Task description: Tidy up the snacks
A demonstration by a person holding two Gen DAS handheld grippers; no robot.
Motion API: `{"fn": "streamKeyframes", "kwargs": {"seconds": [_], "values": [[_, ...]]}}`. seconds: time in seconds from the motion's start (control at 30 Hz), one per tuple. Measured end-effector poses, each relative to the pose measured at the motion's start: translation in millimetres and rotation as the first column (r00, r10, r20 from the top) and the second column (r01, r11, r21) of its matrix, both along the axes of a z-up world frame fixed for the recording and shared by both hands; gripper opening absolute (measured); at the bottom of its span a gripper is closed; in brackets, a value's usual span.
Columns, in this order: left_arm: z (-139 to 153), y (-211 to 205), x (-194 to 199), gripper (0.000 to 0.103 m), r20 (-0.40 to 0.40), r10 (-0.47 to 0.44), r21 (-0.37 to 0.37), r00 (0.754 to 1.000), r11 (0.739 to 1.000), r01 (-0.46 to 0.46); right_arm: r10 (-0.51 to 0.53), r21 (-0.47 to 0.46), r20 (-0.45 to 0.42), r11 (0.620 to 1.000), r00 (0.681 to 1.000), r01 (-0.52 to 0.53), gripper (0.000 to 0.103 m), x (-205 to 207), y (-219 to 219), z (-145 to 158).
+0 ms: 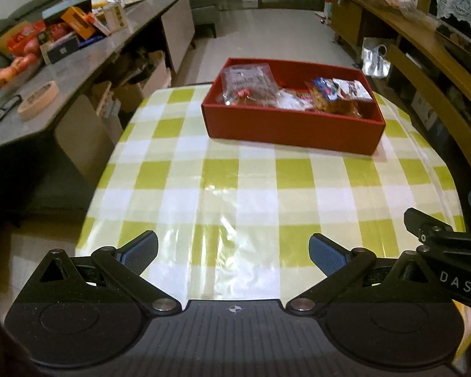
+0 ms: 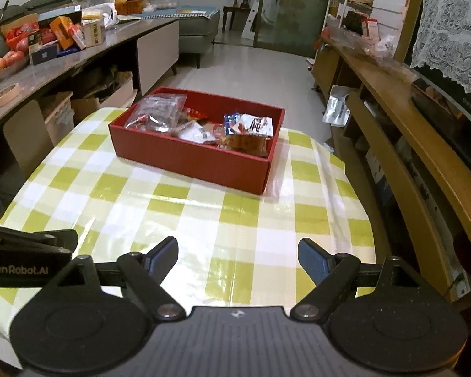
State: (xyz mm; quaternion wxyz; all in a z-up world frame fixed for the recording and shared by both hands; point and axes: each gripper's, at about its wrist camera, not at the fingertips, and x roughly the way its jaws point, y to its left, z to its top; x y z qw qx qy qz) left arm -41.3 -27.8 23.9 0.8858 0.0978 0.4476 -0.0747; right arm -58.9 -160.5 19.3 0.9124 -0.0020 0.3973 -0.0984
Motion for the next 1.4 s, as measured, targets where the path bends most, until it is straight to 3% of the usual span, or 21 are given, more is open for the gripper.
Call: {"fn": "streamKeyframes", "kwargs": {"seconds": [0.47,1.4], "values": [[-20.0,11.2,-0.7,0.103,-0.103,0.024,-0.007,0.994,1.0,-0.024,0.026,0.008,-0.077,1.0,0.997,-0.025,0.089,-1.5,6.9,-15.1],[-19.0,9.2,-3.5,0.103,-0.056,0.015,0.016,0.998,1.0,-0.014,0.029,0.055,-0.093,0.998,0.995,-0.024,0.089,2.8,1.8,-19.1]]}}
